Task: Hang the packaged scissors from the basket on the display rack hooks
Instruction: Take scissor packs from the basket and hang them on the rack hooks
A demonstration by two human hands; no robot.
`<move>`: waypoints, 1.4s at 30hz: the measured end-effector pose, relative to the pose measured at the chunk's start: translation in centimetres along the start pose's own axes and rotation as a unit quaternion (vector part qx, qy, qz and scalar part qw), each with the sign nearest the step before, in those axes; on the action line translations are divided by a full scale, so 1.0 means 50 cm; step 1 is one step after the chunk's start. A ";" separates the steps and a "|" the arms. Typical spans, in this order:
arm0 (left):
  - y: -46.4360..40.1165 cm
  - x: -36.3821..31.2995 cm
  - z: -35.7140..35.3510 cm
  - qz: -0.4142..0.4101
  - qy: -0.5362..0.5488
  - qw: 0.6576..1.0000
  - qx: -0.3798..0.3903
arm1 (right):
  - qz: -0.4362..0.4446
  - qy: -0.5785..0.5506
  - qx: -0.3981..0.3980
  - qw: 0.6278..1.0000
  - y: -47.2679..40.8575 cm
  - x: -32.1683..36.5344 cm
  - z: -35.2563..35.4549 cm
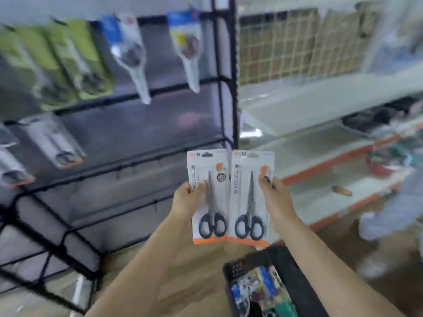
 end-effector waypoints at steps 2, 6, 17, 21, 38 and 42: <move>0.041 -0.018 0.089 -0.017 0.025 0.999 -0.043 | 0.016 0.000 0.030 0.999 0.032 0.050 -0.062; 0.109 -0.004 0.232 -0.020 0.068 0.991 -0.112 | 0.006 0.069 0.115 0.991 0.083 0.083 -0.188; 0.161 0.112 0.606 0.018 0.097 0.970 -0.221 | -0.037 0.124 0.250 0.959 0.128 0.006 -0.552; 0.126 0.129 0.727 0.024 0.102 0.963 -0.248 | -0.045 0.129 0.256 0.957 0.089 0.015 -0.680; 0.003 0.039 0.934 -0.015 0.121 0.949 -0.291 | 0.015 0.093 0.281 0.955 -0.096 0.179 -1.022; -0.036 0.020 0.960 -0.016 0.117 0.940 -0.319 | 0.028 0.090 0.307 0.947 -0.145 0.203 -1.092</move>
Point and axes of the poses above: each hand's wrist, its own y-axis away from the middle knuckle, its own z-axis out of the back of the hand, x = y × z, the point moved 2 cm from there along -y, towards the middle knuckle, and after that the axes turned 10 degrees about x, right-handed, at the moved point
